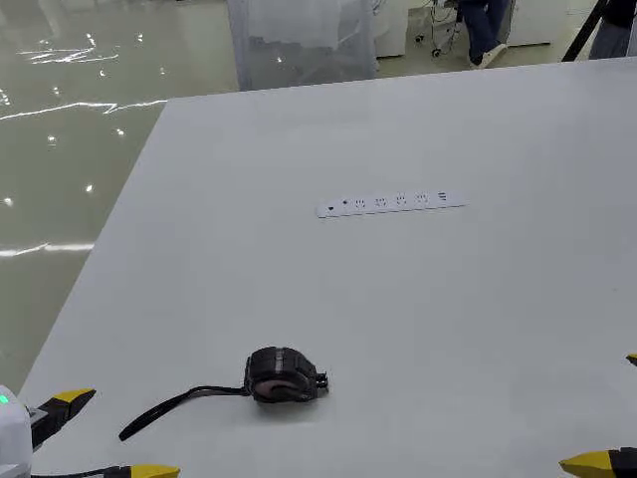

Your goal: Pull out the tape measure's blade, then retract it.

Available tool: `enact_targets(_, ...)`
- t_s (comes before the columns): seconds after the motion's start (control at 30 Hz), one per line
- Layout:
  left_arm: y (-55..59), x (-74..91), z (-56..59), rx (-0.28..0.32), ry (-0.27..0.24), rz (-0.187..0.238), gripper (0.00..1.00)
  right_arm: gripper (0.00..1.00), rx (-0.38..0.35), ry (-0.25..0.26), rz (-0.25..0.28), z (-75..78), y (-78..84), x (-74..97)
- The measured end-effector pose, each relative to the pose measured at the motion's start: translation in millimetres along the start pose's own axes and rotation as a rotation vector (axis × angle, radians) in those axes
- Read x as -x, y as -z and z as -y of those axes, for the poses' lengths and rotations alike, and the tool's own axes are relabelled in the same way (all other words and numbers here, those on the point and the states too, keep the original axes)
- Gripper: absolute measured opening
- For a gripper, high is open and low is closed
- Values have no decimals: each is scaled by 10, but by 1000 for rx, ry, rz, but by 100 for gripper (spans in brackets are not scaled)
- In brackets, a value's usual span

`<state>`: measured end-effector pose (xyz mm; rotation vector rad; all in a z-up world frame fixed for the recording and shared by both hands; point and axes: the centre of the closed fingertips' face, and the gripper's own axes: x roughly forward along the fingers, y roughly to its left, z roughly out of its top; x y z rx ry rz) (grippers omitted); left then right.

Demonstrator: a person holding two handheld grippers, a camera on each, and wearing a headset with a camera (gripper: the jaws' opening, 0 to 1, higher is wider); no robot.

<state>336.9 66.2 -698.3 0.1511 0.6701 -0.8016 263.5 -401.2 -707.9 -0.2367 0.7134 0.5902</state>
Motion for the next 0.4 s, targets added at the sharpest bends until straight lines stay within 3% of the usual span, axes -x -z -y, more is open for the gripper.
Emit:
enact_targets(0.2, -38, -3, 31, 6, 2, 17, 99, 99, -12, 11, 9, 51, 31, 5)
enact_targets(0.27, -10, -6, 37, -10, 3, 10, 99, 99, -7, 8, 5, 43, 55, 3)
enact_targets(0.4, 29, 5, 37, 22, 2, 4, 99, 99, -17, 7, -6, 40, 98, 42)
